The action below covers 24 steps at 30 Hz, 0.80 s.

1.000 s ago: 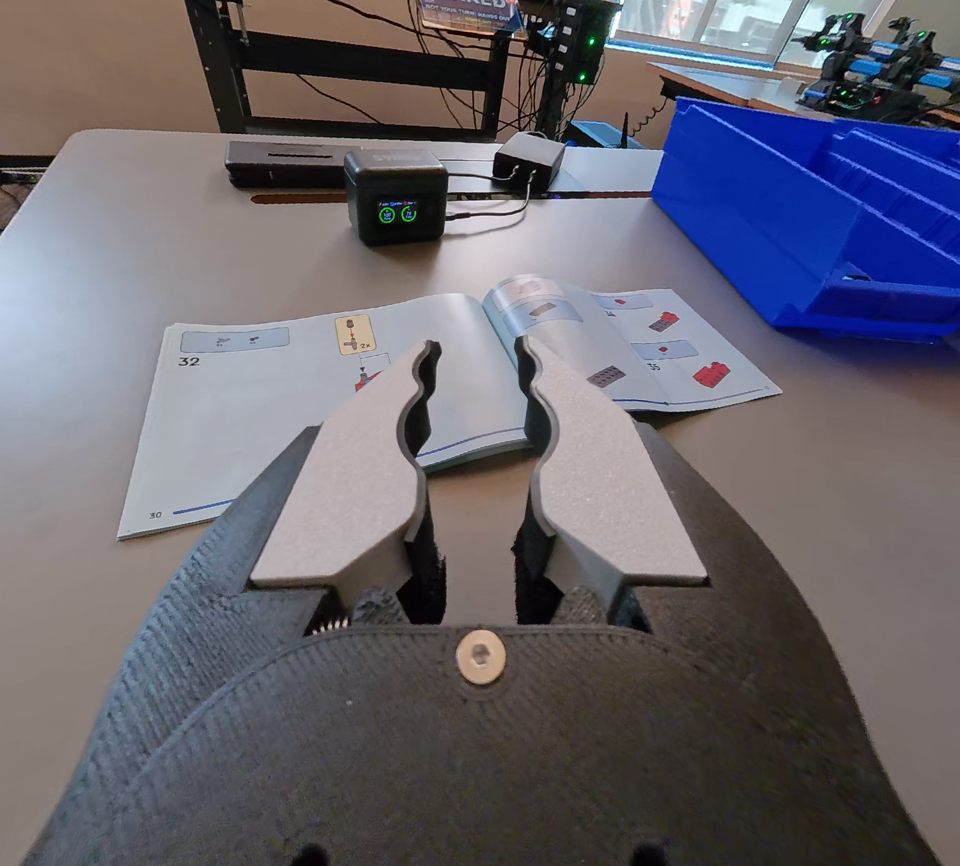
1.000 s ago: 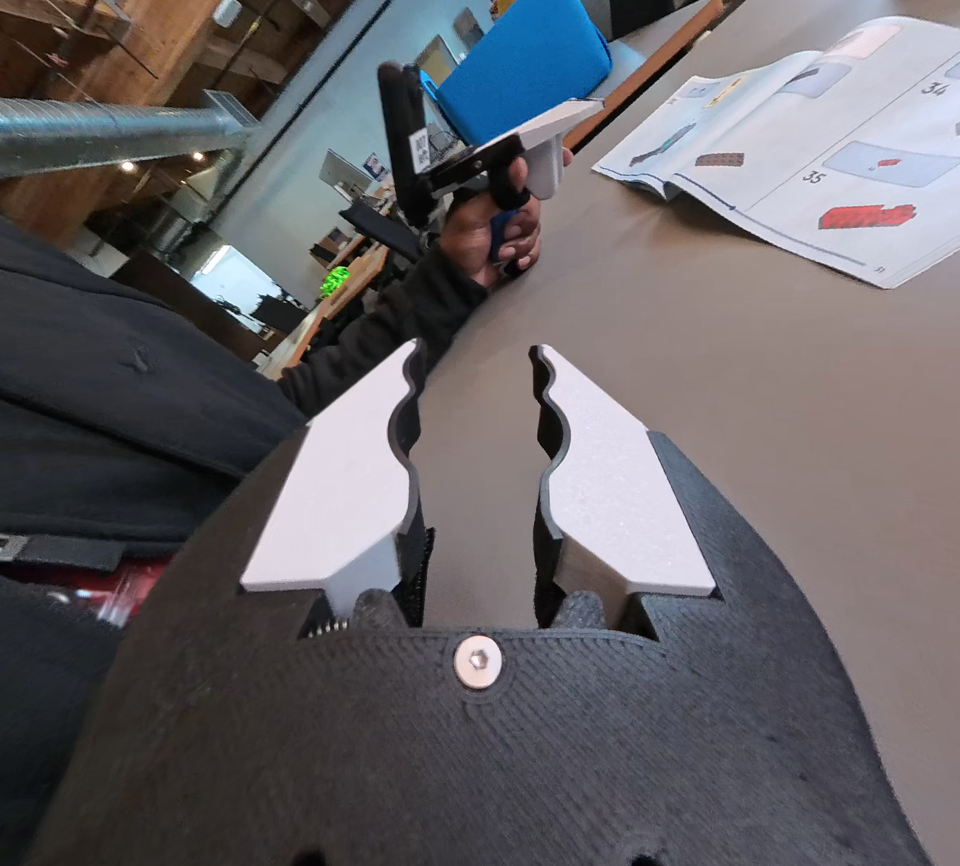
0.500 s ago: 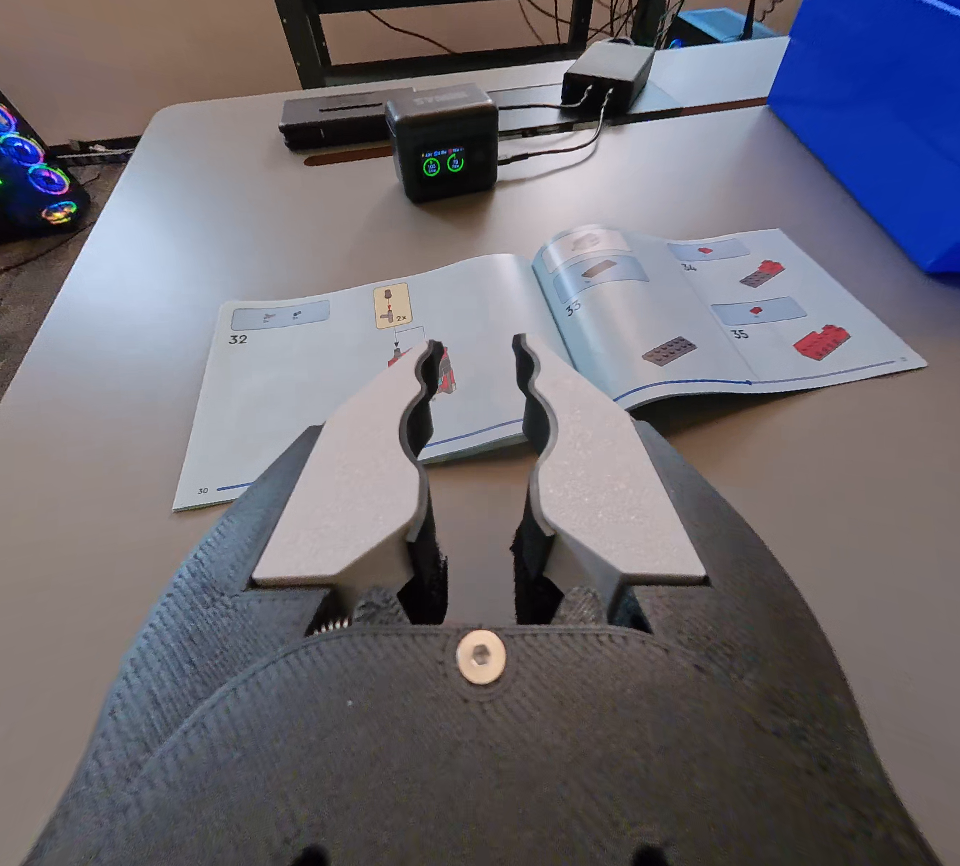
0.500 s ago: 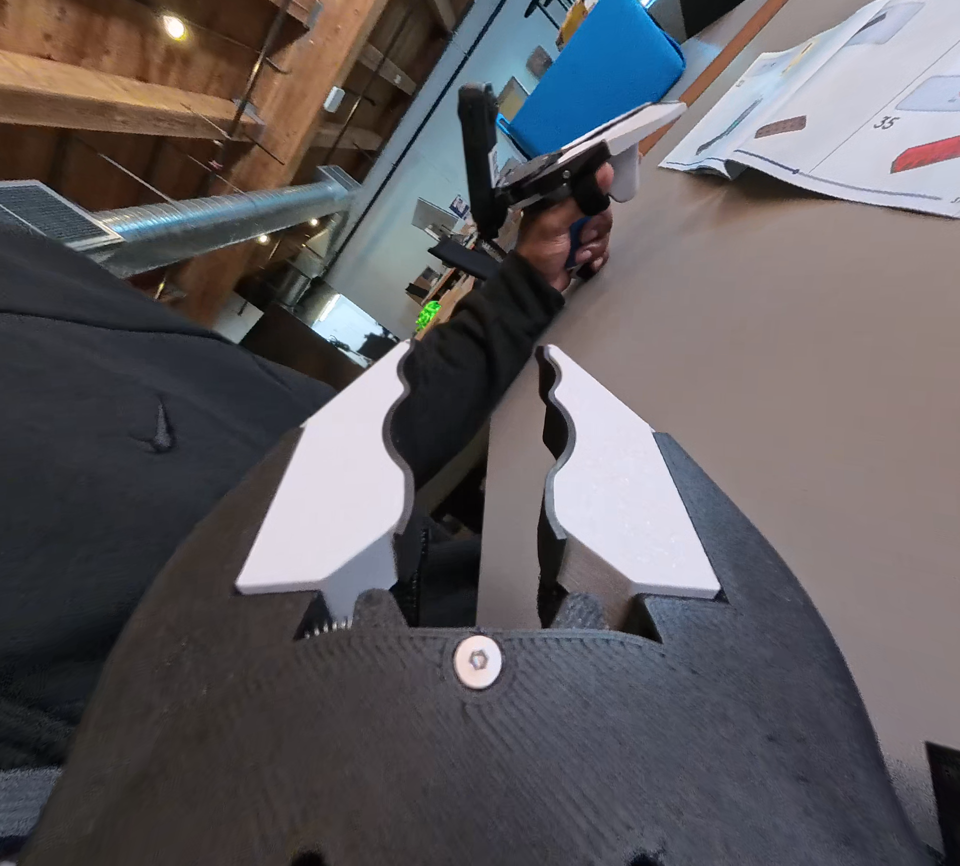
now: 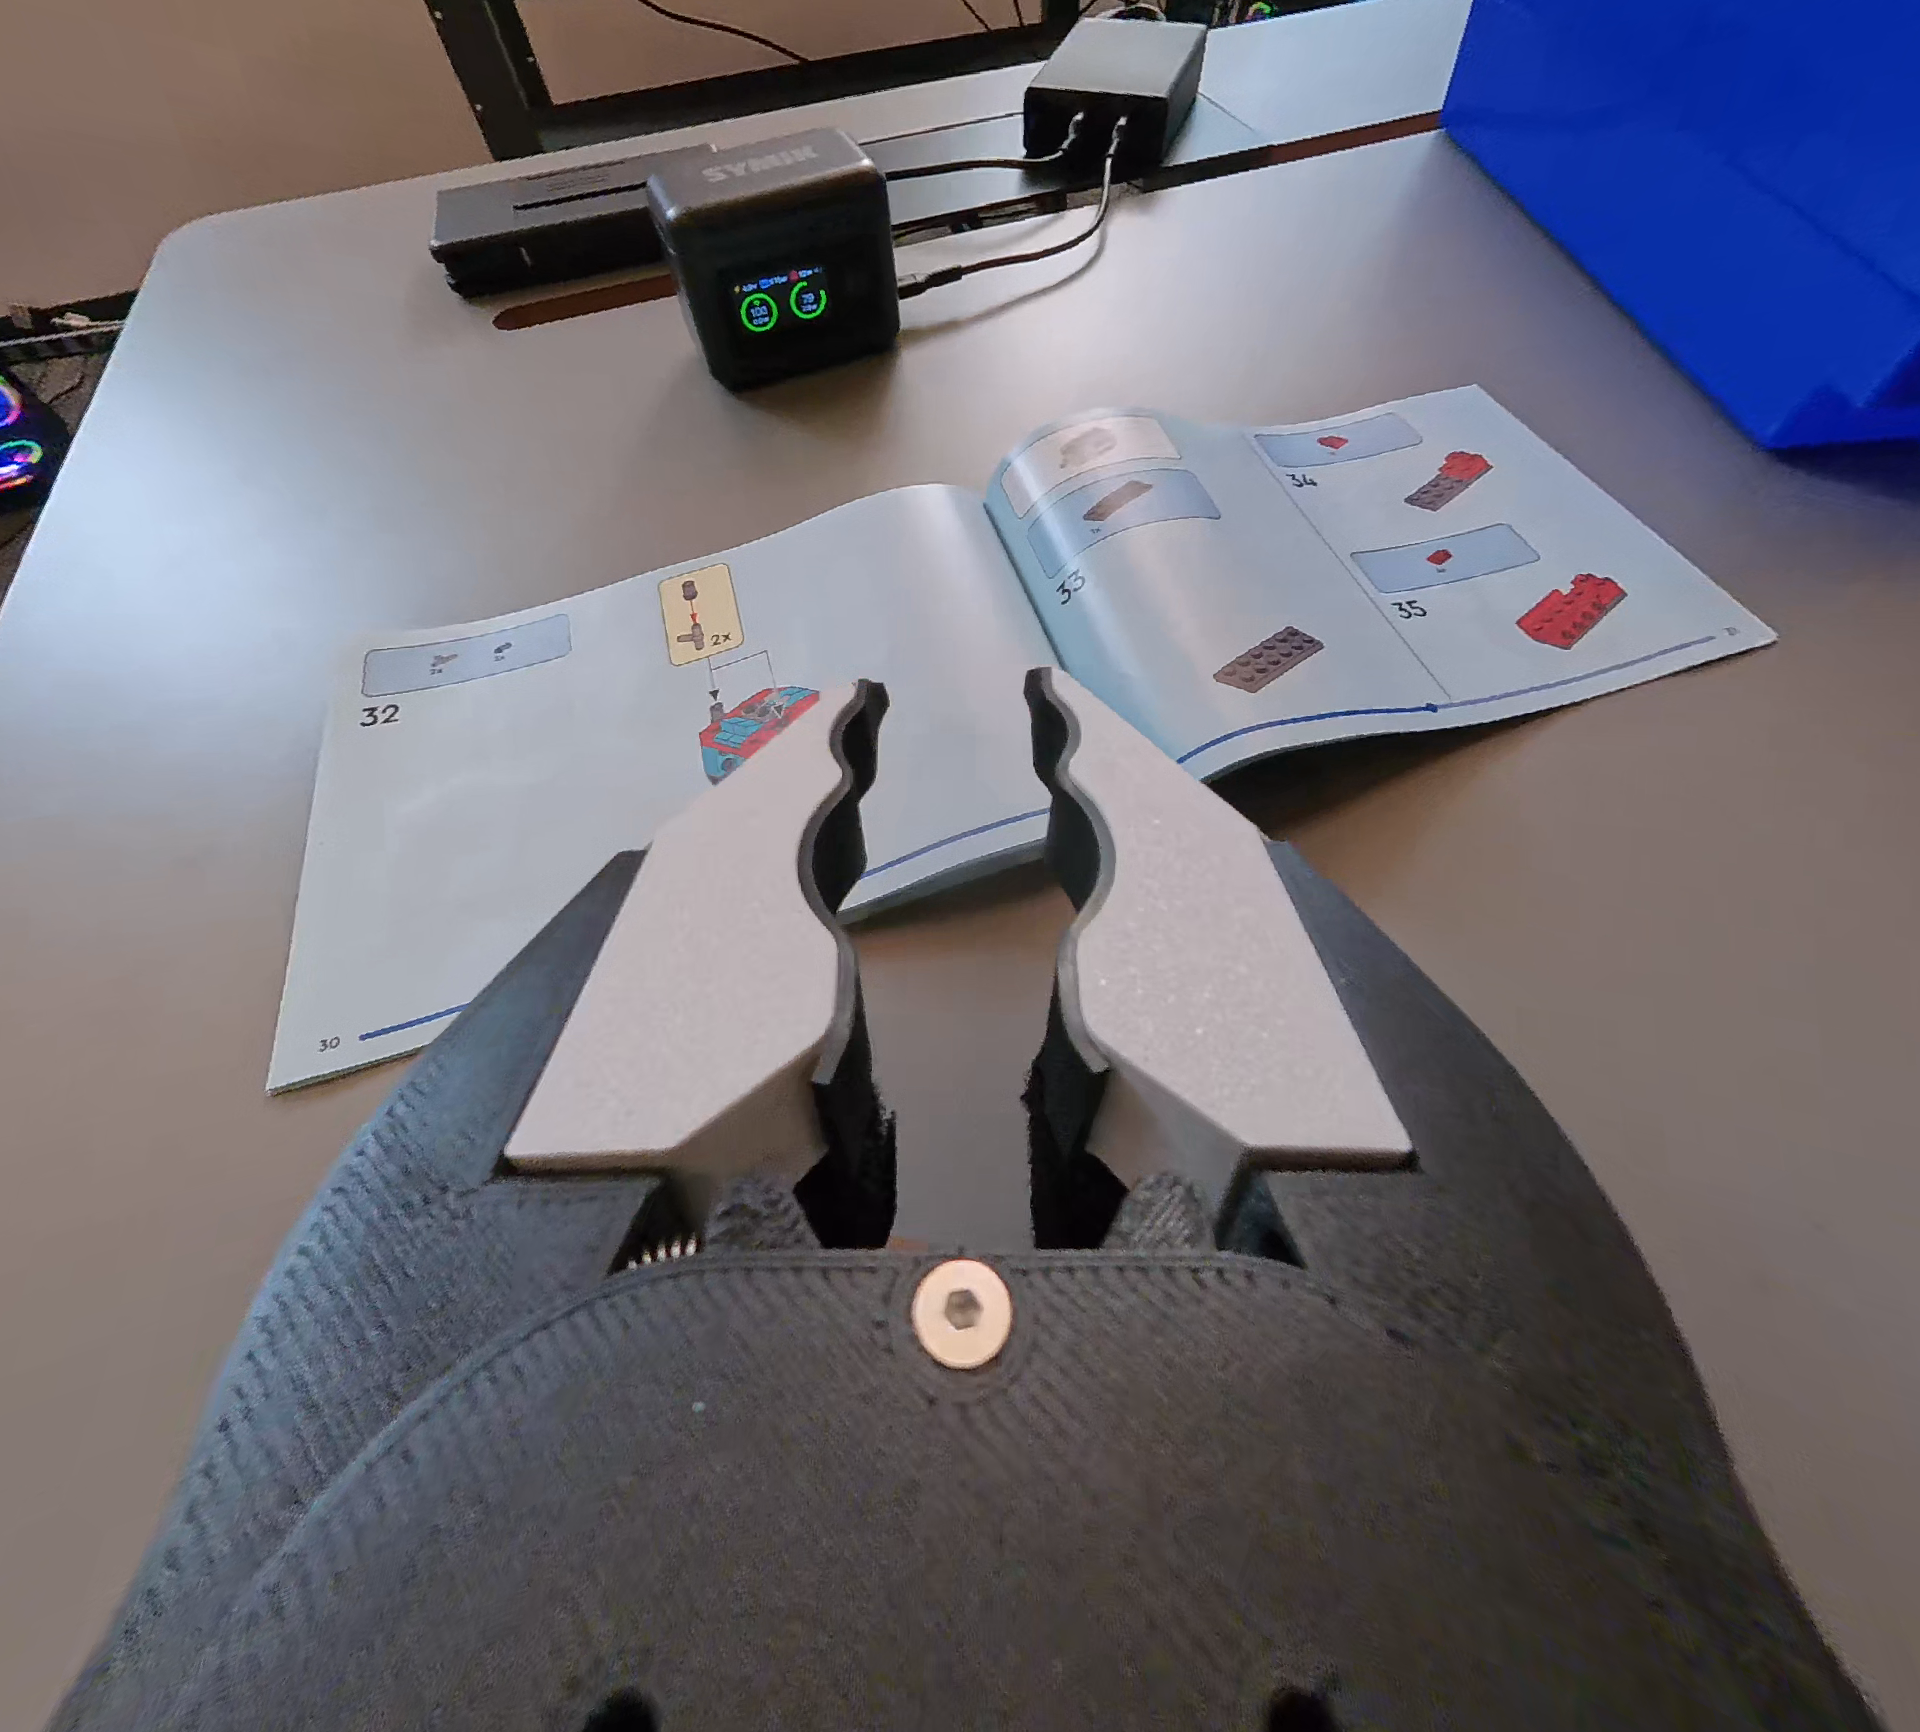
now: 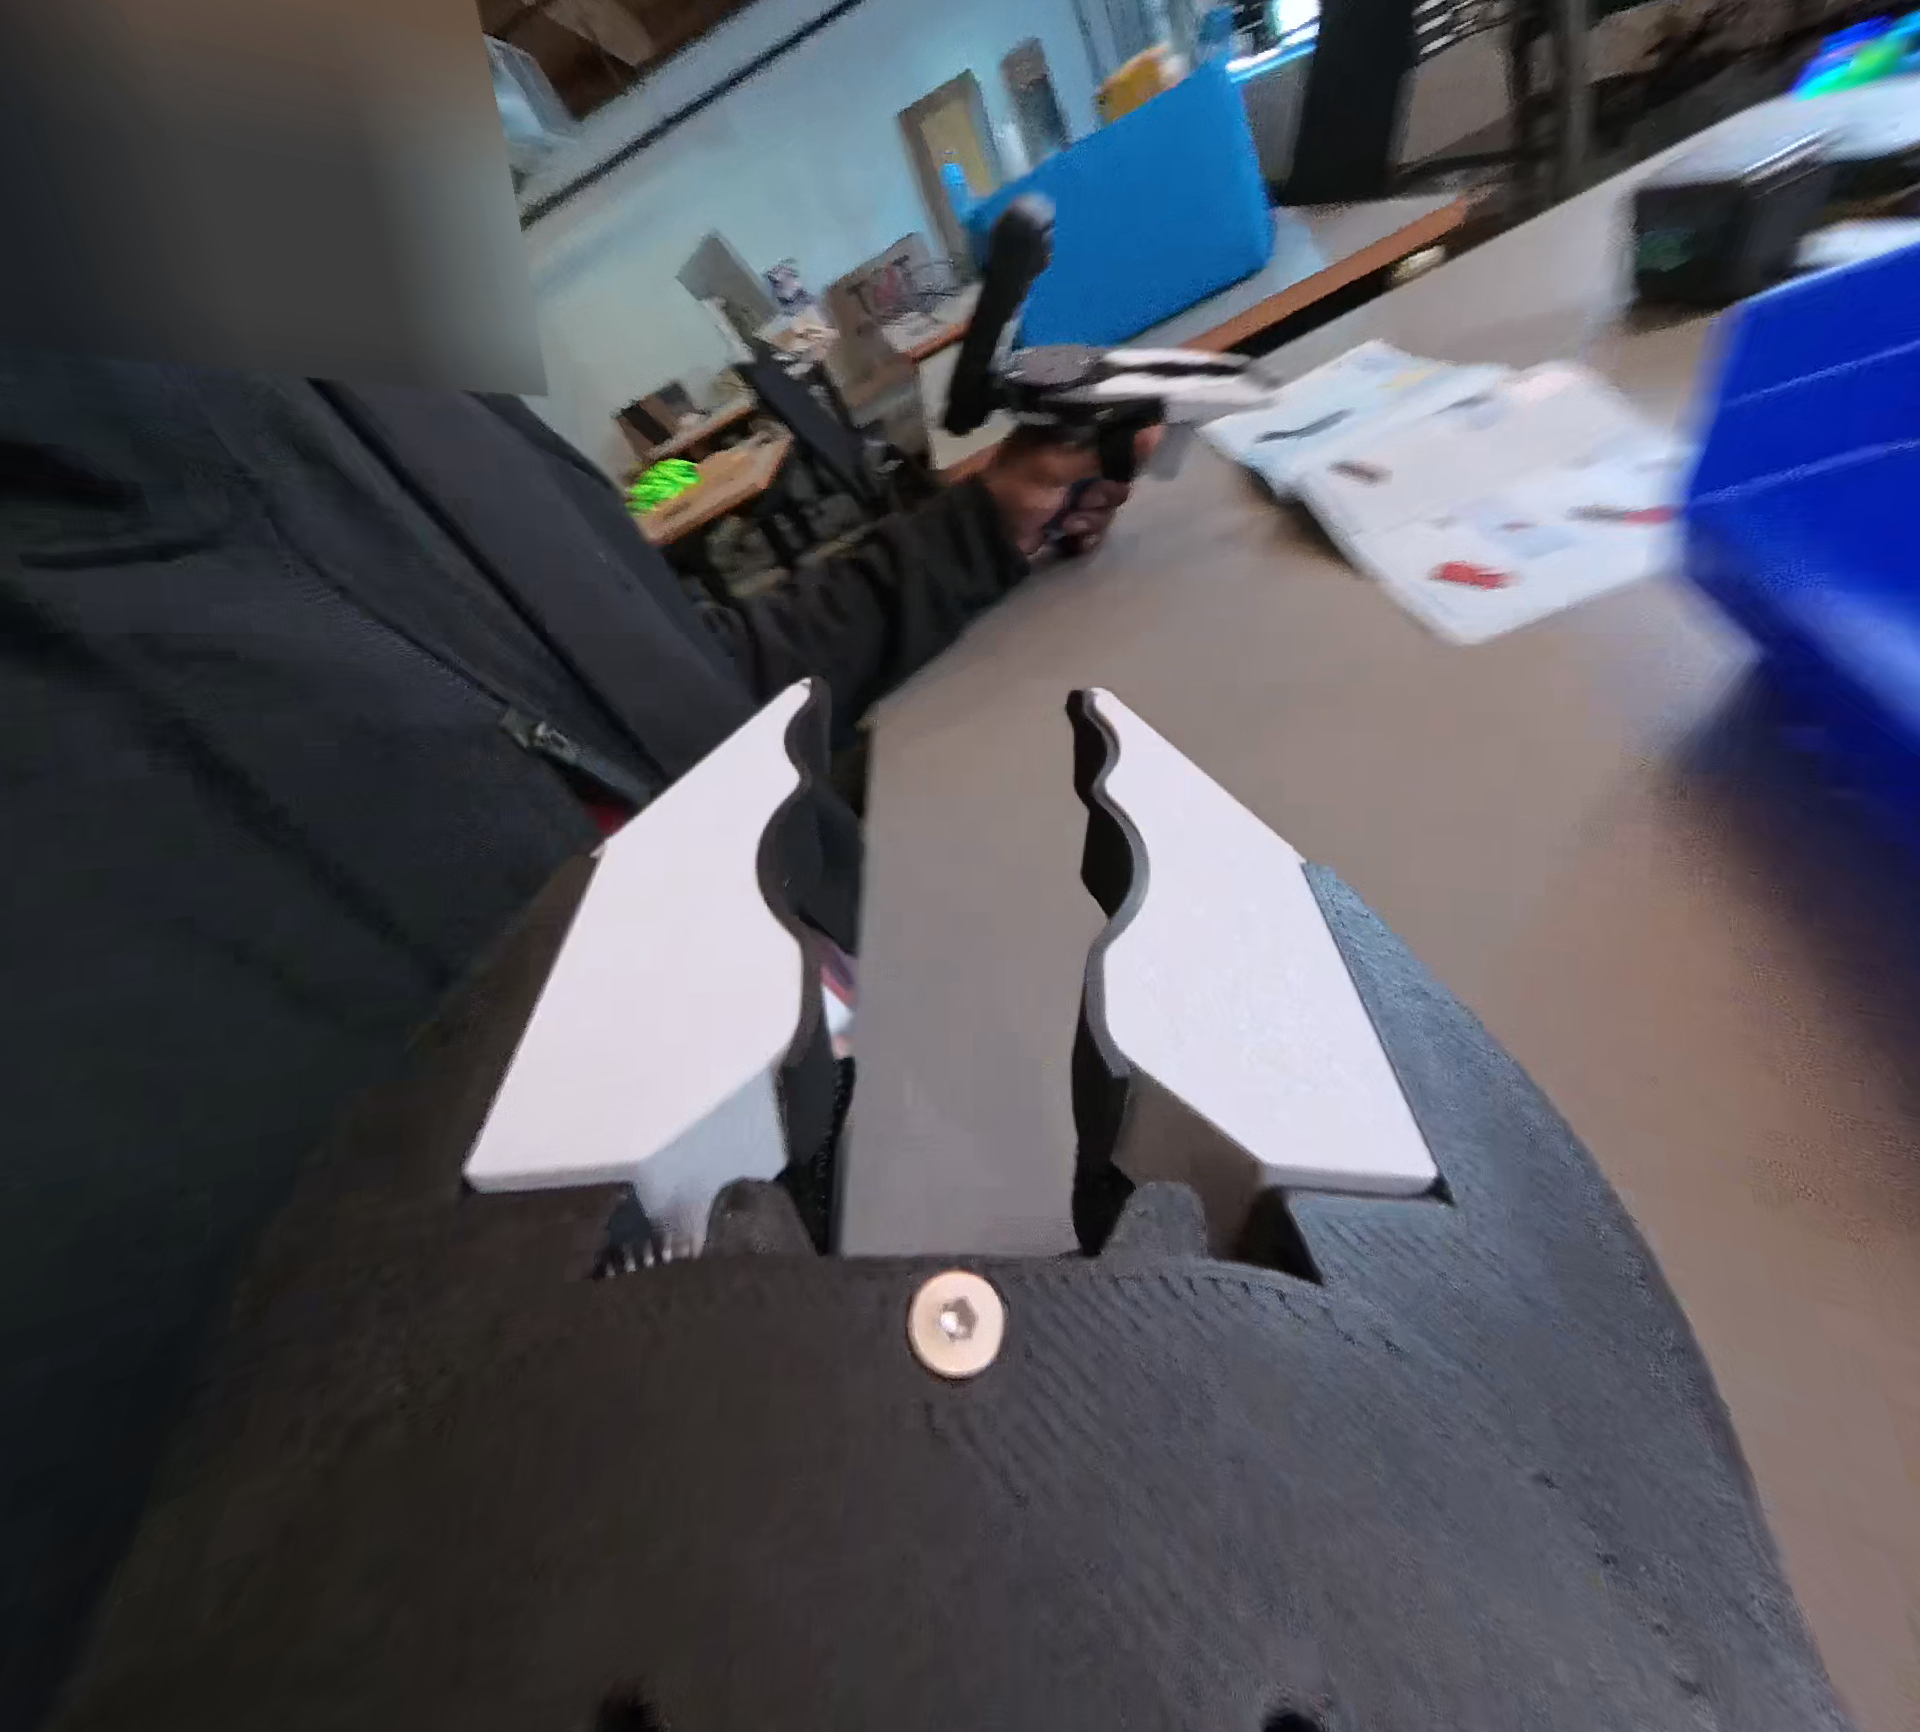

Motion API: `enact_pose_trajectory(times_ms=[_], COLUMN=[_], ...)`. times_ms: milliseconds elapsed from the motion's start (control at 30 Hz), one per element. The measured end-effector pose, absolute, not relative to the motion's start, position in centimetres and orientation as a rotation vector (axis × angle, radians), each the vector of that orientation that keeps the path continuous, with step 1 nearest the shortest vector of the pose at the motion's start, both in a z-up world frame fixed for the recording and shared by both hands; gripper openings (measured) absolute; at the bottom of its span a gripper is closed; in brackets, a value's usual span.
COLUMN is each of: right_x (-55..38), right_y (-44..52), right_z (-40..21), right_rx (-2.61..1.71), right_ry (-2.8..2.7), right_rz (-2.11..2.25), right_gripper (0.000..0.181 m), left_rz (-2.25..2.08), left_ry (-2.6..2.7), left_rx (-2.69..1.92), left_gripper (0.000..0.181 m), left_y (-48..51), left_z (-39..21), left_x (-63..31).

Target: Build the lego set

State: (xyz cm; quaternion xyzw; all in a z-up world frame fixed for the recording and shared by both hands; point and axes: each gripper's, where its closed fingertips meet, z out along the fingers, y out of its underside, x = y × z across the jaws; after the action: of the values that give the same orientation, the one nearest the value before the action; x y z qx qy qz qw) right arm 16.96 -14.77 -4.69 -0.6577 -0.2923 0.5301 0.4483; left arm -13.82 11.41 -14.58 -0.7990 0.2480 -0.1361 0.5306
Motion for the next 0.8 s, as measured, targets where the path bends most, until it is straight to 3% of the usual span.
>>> enact_pose_trajectory(times_ms=[233,800], right_x=[29.8,29.9], right_y=[-9.9,-3.5], right_z=[-0.1,-3.1], right_rx=[-1.696,-1.898], right_ry=[-0.525,-0.435], right_rz=[1.011,0.833], right_gripper=[0.043,0.042], left_rz=[-0.393,-0.668], left_ry=[0.624,0.506], left_rx=[-1.893,-1.758], left_gripper=[0.030,0.029], left_y=[11.0,8.7], left_z=[-14.4,-11.8], left_x=[-13.3,-13.8])
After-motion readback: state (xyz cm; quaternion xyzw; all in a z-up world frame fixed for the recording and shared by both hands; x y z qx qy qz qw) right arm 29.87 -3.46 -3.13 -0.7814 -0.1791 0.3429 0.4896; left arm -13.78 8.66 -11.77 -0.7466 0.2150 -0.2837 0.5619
